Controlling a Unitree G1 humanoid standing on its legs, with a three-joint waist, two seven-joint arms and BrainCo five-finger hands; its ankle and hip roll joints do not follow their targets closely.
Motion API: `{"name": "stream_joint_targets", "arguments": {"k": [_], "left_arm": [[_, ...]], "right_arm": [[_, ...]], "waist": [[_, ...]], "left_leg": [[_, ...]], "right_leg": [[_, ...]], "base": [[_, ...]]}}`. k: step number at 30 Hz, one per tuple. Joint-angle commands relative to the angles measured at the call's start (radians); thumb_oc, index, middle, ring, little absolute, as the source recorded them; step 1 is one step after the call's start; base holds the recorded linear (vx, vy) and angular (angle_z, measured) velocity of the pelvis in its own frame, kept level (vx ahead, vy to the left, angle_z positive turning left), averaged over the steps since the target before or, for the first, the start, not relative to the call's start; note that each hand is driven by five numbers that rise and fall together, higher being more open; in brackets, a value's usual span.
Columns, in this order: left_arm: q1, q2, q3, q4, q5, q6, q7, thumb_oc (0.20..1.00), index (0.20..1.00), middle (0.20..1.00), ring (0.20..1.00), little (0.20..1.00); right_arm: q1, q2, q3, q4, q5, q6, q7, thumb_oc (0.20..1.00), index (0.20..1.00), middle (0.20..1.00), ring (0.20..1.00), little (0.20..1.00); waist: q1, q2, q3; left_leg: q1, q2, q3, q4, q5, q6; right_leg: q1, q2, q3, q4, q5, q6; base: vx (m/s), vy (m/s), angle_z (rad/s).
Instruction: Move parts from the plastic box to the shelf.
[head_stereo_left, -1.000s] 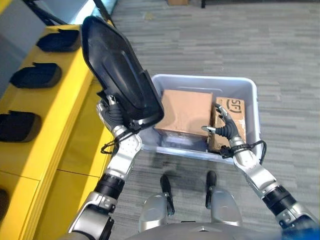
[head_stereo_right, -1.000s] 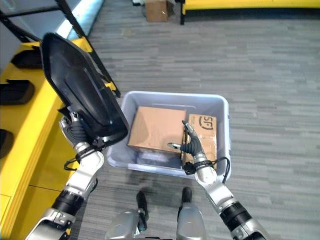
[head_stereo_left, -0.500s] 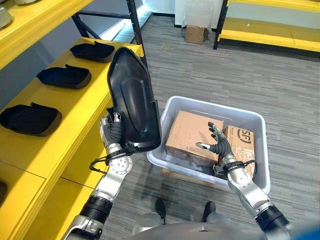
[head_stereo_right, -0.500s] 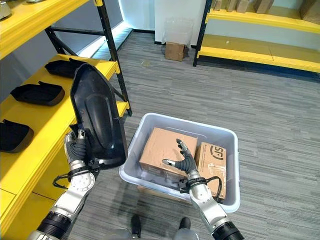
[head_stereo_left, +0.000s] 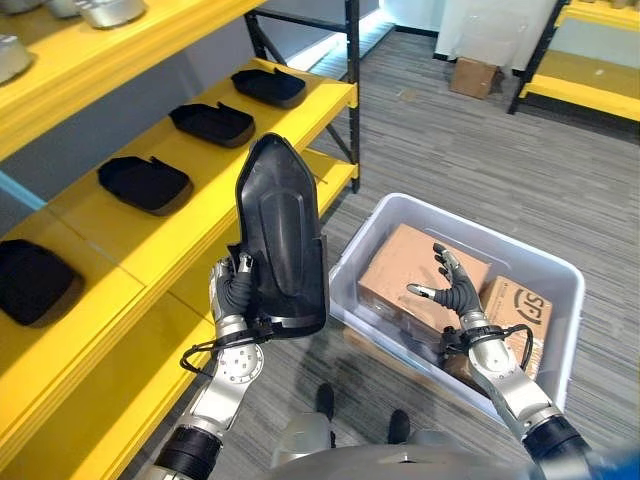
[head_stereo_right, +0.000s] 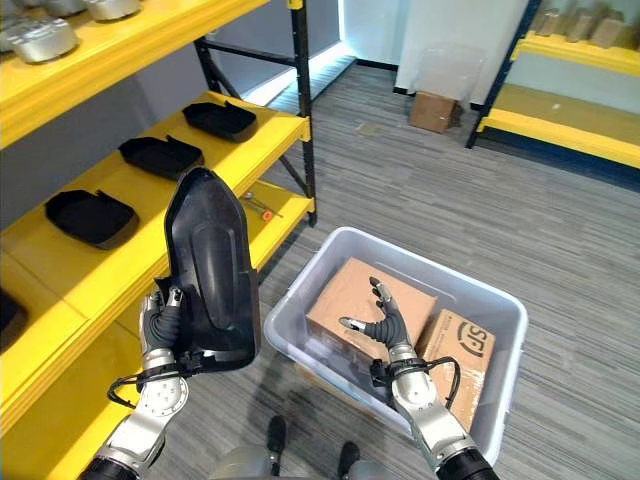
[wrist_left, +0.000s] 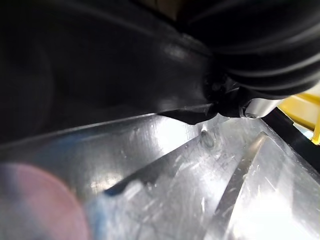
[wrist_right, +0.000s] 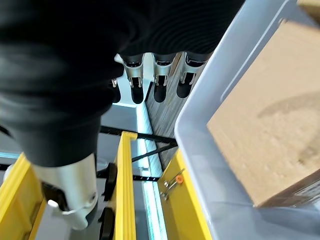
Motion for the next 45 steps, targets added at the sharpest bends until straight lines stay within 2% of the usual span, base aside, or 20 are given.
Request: {"name": "stream_joint_targets", "arguments": {"k": [1,3,4,5,7,10,13,19,20,23,25,27,29,30,31,33,35,37,40,45], "left_arm": [[-0.078,0.039,0.005,-0.096,0.049,-0.081,0.01,0.2,0.2,0.2,0.2,0.2],[-0.076,0.042,0.004,-0.102,0.041,-0.072,0.026,0.2,0.2,0.2,0.2,0.2],[-0.075,0.043,0.005,-0.102,0.04,-0.071,0.032,0.2,0.2,0.2,0.2,0.2],[-0.075,0.044,0.011,-0.105,0.024,-0.072,0.035,0.2,0.2,0.2,0.2,0.2],[-0.082,0.044,0.015,-0.099,0.015,-0.072,0.049,0.2,0.2,0.2,0.2,0.2],[-0.094,0.046,0.008,-0.079,0.018,-0.08,0.081,0.2,0.2,0.2,0.2,0.2],[-0.098,0.046,0.007,-0.084,0.032,-0.069,0.095,0.2,0.2,0.2,0.2,0.2],[-0.108,0.042,-0.007,-0.077,0.067,-0.04,0.095,0.2,0.2,0.2,0.2,0.2],[-0.104,0.043,-0.01,-0.07,0.074,-0.037,0.096,0.2,0.2,0.2,0.2,0.2],[-0.088,0.051,-0.004,-0.069,0.095,-0.033,0.11,0.2,0.2,0.2,0.2,0.2],[-0.063,0.073,0.022,-0.076,0.102,-0.04,0.105,0.2,0.2,0.2,0.2,0.2],[-0.052,0.081,0.033,-0.081,0.104,-0.043,0.096,0.2,0.2,0.2,0.2,0.2],[-0.036,0.112,0.053,-0.123,0.133,-0.066,0.002,0.2,0.2,0.2,0.2,0.2],[-0.038,0.11,0.049,-0.128,0.14,-0.069,-0.012,0.2,0.2,0.2,0.2,0.2],[-0.041,0.108,0.037,-0.125,0.148,-0.072,-0.036,0.2,0.2,0.2,0.2,0.2],[-0.063,0.105,0.001,-0.105,0.142,-0.073,-0.077,0.2,0.2,0.2,0.2,0.2],[-0.055,0.096,-0.029,-0.097,0.168,-0.082,-0.072,0.2,0.2,0.2,0.2,0.2],[-0.029,0.088,-0.058,-0.087,0.175,-0.102,-0.051,0.2,0.2,0.2,0.2,0.2],[-0.031,0.083,-0.075,-0.065,0.182,-0.139,-0.062,0.2,0.2,0.2,0.2,0.2],[-0.028,0.101,-0.089,-0.064,0.21,-0.133,-0.059,0.2,0.2,0.2,0.2,0.2]], "right_arm": [[-0.036,0.012,0.003,-0.074,-0.029,-0.089,-0.037,1.0,1.0,1.0,1.0,1.0],[-0.034,0.004,-0.002,-0.08,-0.016,-0.082,-0.015,1.0,1.0,1.0,1.0,1.0],[-0.033,0.003,-0.001,-0.081,-0.015,-0.081,-0.008,1.0,1.0,1.0,1.0,1.0],[-0.031,-0.004,-0.003,-0.078,-0.015,-0.082,0.004,1.0,1.0,1.0,1.0,1.0],[-0.029,-0.007,0.007,-0.062,-0.021,-0.091,0.021,1.0,1.0,1.0,1.0,1.0],[-0.034,-0.008,0.02,-0.043,-0.031,-0.109,0.044,1.0,1.0,1.0,1.0,1.0],[-0.041,-0.018,0.017,-0.029,-0.018,-0.131,0.086,1.0,1.0,1.0,1.0,1.0],[-0.031,-0.021,0.004,-0.038,0.026,-0.129,0.159,1.0,1.0,1.0,1.0,1.0],[-0.026,-0.015,0.0,-0.041,0.042,-0.125,0.182,1.0,1.0,1.0,1.0,1.0],[-0.023,-0.006,0.003,-0.047,0.047,-0.116,0.217,1.0,1.0,1.0,1.0,1.0],[-0.03,0.01,0.012,-0.055,0.045,-0.104,0.238,1.0,1.0,1.0,1.0,1.0],[-0.033,0.018,0.017,-0.058,0.048,-0.096,0.246,1.0,1.0,1.0,1.0,1.0],[-0.043,0.065,0.037,-0.1,0.051,-0.069,0.253,1.0,1.0,1.0,1.0,1.0],[-0.047,0.073,0.039,-0.101,0.049,-0.068,0.251,1.0,1.0,1.0,1.0,1.0],[-0.051,0.084,0.043,-0.103,0.042,-0.067,0.245,1.0,1.0,1.0,1.0,1.0],[-0.056,0.069,0.054,-0.127,0.026,-0.076,0.221,1.0,1.0,1.0,1.0,1.0],[-0.076,0.039,0.062,-0.14,-0.005,-0.1,0.228,1.0,1.0,1.0,1.0,1.0],[-0.082,0.0,0.07,-0.158,-0.05,-0.127,0.214,1.0,1.0,1.0,1.0,1.0],[-0.083,-0.03,0.067,-0.174,-0.138,-0.15,0.174,1.0,1.0,1.0,1.0,1.0],[-0.08,-0.066,0.079,-0.172,-0.195,-0.197,0.184,1.0,1.0,1.0,1.0,1.0]], "waist": [[-0.037,-0.086,-0.012],[-0.054,-0.089,-0.018],[-0.057,-0.089,-0.019],[-0.068,-0.095,-0.026],[-0.089,-0.104,-0.036],[-0.104,-0.104,-0.041],[-0.097,-0.089,-0.054],[-0.097,-0.064,-0.06],[-0.091,-0.058,-0.063],[-0.075,-0.059,-0.068],[-0.039,-0.056,-0.068],[-0.025,-0.057,-0.068],[0.048,-0.078,-0.046],[0.058,-0.084,-0.042],[0.06,-0.088,-0.039],[0.023,-0.097,-0.042],[0.02,-0.113,-0.045],[0.006,-0.127,-0.039],[-0.017,-0.128,-0.038],[-0.023,-0.13,-0.053]], "left_leg": [[-0.032,-0.052,0.137,0.048,-0.071,0.025],[-0.014,0.01,0.175,0.09,-0.081,0.016],[-0.012,0.021,0.181,0.101,-0.085,0.014],[0.002,0.067,0.216,0.132,-0.079,0.007],[0.019,0.171,0.283,0.209,-0.031,-0.015],[0.047,0.243,0.286,0.266,0.008,-0.042],[0.063,0.23,0.232,0.226,0.026,-0.047],[0.089,0.188,0.246,0.159,-0.007,-0.041],[0.109,0.169,0.248,0.103,-0.032,-0.035],[0.133,0.146,0.232,0.04,-0.052,-0.025],[0.168,0.115,0.207,-0.036,-0.063,-0.011],[0.179,0.105,0.204,-0.054,-0.063,-0.005],[0.186,0.023,0.221,-0.095,-0.085,0.049],[0.183,0.007,0.225,-0.098,-0.092,0.06],[0.178,-0.015,0.215,-0.1,-0.101,0.078],[0.162,-0.036,0.146,-0.108,-0.101,0.101],[0.146,-0.058,0.111,-0.108,-0.098,0.099],[0.13,-0.101,0.047,-0.108,-0.087,0.099],[0.104,-0.134,-0.021,-0.107,-0.07,0.108],[0.114,-0.14,-0.016,-0.087,-0.089,0.11]], "right_leg": [[0.077,-0.007,0.024,-0.096,0.1,0.049],[0.071,-0.038,0.0,-0.081,0.098,0.045],[0.07,-0.041,-0.004,-0.076,0.095,0.044],[0.063,-0.058,-0.028,-0.06,0.088,0.039],[0.059,-0.085,-0.074,-0.029,0.072,0.024],[0.059,-0.102,-0.102,0.008,0.049,0.015],[0.057,-0.112,-0.091,0.014,0.05,0.021],[0.097,-0.137,-0.097,-0.002,0.058,0.048],[0.105,-0.15,-0.1,-0.007,0.07,0.066],[0.116,-0.173,-0.105,-0.022,0.091,0.088],[0.127,-0.21,-0.133,-0.043,0.122,0.127],[0.132,-0.223,-0.149,-0.05,0.134,0.142],[0.133,-0.304,-0.247,-0.03,0.207,0.195],[0.126,-0.325,-0.258,-0.01,0.234,0.204],[0.103,-0.33,-0.229,0.038,0.248,0.208],[0.06,-0.183,-0.101,0.057,0.147,0.173],[0.054,-0.068,-0.052,0.032,0.089,0.119],[0.049,0.027,0.064,-0.045,0.1,0.077],[0.032,0.063,0.184,-0.106,0.153,0.064],[0.046,0.041,0.188,-0.139,0.173,0.076]], "base": [[-0.07,0.069,0.56],[-0.08,0.112,0.29],[-0.09,0.149,0.24],[-0.1,0.169,0.49],[-0.12,0.229,0.69],[-0.09,0.25,0.63],[-0.09,0.357,0.5],[-0.07,0.385,0.27],[-0.06,0.374,0.6],[-0.08,0.39,0.48],[-0.15,0.499,0.5],[-0.16,0.377,0.62],[-0.35,0.622,0.51],[-0.26,0.48,1.08],[-0.12,0.261,1.37],[-0.04,0.171,1.23],[0.01,0.059,1.29],[0.04,0.021,0.32],[0.0,-0.027,0.71],[0.1,-0.119,0.43]]}}
